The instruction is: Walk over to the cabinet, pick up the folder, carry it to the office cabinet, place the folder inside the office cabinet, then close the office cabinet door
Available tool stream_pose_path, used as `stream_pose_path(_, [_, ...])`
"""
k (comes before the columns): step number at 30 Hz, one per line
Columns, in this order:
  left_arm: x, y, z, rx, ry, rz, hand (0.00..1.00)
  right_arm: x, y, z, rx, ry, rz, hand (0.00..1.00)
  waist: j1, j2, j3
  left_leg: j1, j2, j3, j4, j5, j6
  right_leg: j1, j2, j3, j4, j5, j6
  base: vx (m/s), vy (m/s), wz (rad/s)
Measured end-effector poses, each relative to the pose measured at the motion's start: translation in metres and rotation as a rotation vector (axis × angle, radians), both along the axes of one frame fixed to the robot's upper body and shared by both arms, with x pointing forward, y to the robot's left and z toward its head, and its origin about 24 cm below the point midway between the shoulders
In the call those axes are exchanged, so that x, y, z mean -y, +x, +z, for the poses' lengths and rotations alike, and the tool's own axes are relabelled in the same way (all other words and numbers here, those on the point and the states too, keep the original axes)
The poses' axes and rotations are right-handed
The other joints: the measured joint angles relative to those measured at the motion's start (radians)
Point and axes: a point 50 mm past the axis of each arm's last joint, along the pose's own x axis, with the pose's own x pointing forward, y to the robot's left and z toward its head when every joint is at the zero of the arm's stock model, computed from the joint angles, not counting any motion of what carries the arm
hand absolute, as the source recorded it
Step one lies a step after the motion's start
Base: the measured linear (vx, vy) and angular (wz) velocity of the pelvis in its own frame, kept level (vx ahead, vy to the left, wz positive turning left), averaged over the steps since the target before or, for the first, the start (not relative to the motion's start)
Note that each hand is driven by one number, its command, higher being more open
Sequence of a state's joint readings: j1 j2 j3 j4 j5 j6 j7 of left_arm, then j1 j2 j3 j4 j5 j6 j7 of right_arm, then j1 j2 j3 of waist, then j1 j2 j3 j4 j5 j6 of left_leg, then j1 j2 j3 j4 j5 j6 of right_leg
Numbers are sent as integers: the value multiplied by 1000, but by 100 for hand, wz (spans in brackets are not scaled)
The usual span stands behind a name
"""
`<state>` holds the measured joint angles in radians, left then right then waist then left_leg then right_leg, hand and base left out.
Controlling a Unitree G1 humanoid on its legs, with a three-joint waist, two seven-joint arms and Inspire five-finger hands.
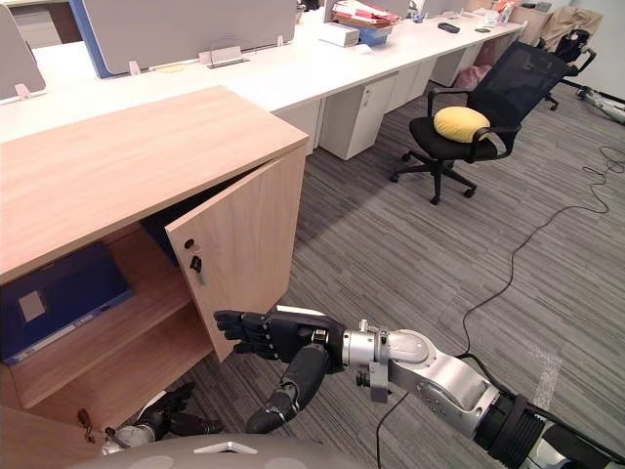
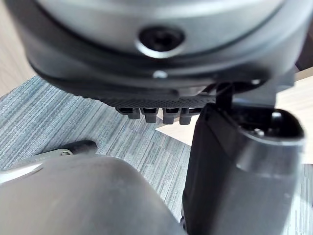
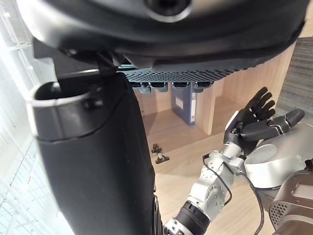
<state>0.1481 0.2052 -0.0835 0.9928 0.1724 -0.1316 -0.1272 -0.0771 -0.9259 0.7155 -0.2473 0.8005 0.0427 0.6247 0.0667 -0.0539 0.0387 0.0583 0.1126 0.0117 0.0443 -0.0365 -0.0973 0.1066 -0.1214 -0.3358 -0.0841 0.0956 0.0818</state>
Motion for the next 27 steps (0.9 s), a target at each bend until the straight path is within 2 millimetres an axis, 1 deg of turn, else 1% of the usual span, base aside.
stream_pose_path(3, [0, 1, 0, 2, -2, -1, 100, -1, 1, 1, 6, 3, 2, 100, 6, 0, 0, 0, 0, -6, -3, 6, -4, 0, 0, -6, 0, -1, 0, 2, 14, 6])
stream_pose_path(8, [1, 1, 0, 2, -3, -1, 100, -11, 3, 2, 11, 54, 1, 100, 8, 2, 1, -1, -1, -15, -14, 14, -7, 0, 0, -16, 0, -3, -1, -3, 12, 6])
stream_pose_path(9, [1, 2, 0, 4, -4, -1, 100, -13, 3, 1, 5, 66, -9, 100, 9, 2, 1, -1, -1, -15, -14, 14, -7, 0, 1, -17, 0, -4, -1, 0, 0, 0])
stream_pose_path(10, [1, 3, 0, 6, -5, -2, 100, -11, 3, -6, -14, 85, -53, 100, 13, 8, 5, -1, -2, -17, -13, 14, -7, 1, 0, -19, 0, -4, 0, -2, 17, 4])
stream_pose_path(11, [1, 2, 0, 5, -6, 0, 100, -8, 2, -11, -31, 92, -88, 100, 14, 8, 5, -1, -4, -18, -13, 14, -7, 2, 0, -21, 0, -5, 1, -2, 23, 6])
stream_pose_path(12, [1, 2, 0, 4, -7, 3, 100, -3, 2, -27, -82, 101, -181, 100, 12, 9, 6, 0, -8, -20, -13, 14, -7, 2, -1, -22, 0, -6, 2, -4, 26, 4])
stream_pose_path(13, [1, 1, 0, 2, -8, 4, 100, 5, 1, -48, -138, 85, -294, 100, 10, 15, 9, 0, -10, -19, -13, 14, -7, 3, -3, -23, 0, -9, 5, 0, 0, 0])
stream_pose_path(14, [2, 1, 0, 1, -9, 5, 100, 9, 1, -59, -152, 53, -354, 100, 9, 16, 10, 0, -11, -19, -13, 14, -7, 4, -4, -23, 0, -10, 7, -8, 30, 0])
stream_pose_path(16, [4, 0, -1, -4, -18, 21, 100, 33, -6, -105, -230, -126, -595, 100, 1, 28, 15, 1, -14, -19, -12, 13, -7, 6, -10, -23, 0, -11, 8, 0, 0, 0])
stream_pose_path(17, [4, -1, -2, -7, -19, 29, 100, 40, -9, -115, -252, -174, -647, 100, -3, 34, 18, 0, -14, -19, -12, 13, -8, 5, -12, -23, 0, -11, 9, 0, 0, 0])
stream_pose_path(18, [5, -2, -3, -12, -26, 52, 100, 51, -17, -134, -304, -262, -748, 100, -14, 47, 23, 0, -15, -18, -13, 10, -11, 5, -15, -23, 0, -11, 11, 0, 0, 0])
stream_pose_path(19, [9, -3, -4, -16, -33, 65, 100, 60, -25, -147, -343, -331, -823, 100, -18, 58, 26, 1, -16, -17, -12, 8, -11, 5, -16, -22, 0, -12, 12, -3, 32, -3])
stream_pose_path(20, [8, -4, -4, -22, -25, 79, 100, 69, -38, -164, -394, -436, -910, 100, -19, 66, 26, 0, -15, -16, -13, 7, -10, 3, -16, -22, 0, -13, 13, 7, 18, -3])
stream_pose_path(21, [9, -5, -5, -25, -23, 88, 100, 73, -45, -172, -429, -479, -956, 100, -19, 67, 26, 1, -15, -16, -13, 7, -10, 3, -15, -23, 0, -14, 13, 0, 0, 0])
stream_pose_path(22, [10, -6, -5, -32, -22, 105, 100, 80, -62, -185, -503, -553, -1039, 100, -18, 76, 22, 2, -14, -17, -13, 6, -10, 5, -13, -25, 0, -17, 13, 37, 4, 4])
stream_pose_path(23, [11, -7, -6, -39, -16, 125, 100, 85, -79, -195, -588, -603, -1122, 100, -18, 79, 20, 3, -14, -19, -13, 4, -11, 7, -12, -26, 0, -19, 13, 41, 5, 6])
stream_pose_path(24, [11, -8, -7, -43, -14, 135, 100, 87, -87, -199, -626, -630, -1159, 100, -18, 82, 18, 3, -14, -21, -13, 3, -12, 9, -11, -28, 0, -20, 13, 54, 10, 12])
stream_pose_path(25, [10, -10, -7, -48, -12, 164, 100, 89, -108, -208, -720, -685, -1227, 100, -19, 84, 17, 5, -14, -29, -13, 1, -13, 17, -11, -39, 0, -23, 13, 43, 8, 13])
stream_pose_path(26, [10, -10, -8, -49, -13, 177, 100, 91, -116, -210, -752, -698, -1258, 100, -20, 84, 17, 5, -15, -33, -13, 0, -13, 20, -11, -43, 1, -23, 14, 43, 11, 18])
stream_pose_path(27, [9, -11, -8, -48, -14, 200, 100, 92, -130, -213, -816, -721, -1312, 100, -18, 81, 17, 6, -16, -40, -13, -2, -13, 21, -11, -49, 1, -28, 17, 26, 10, 16])
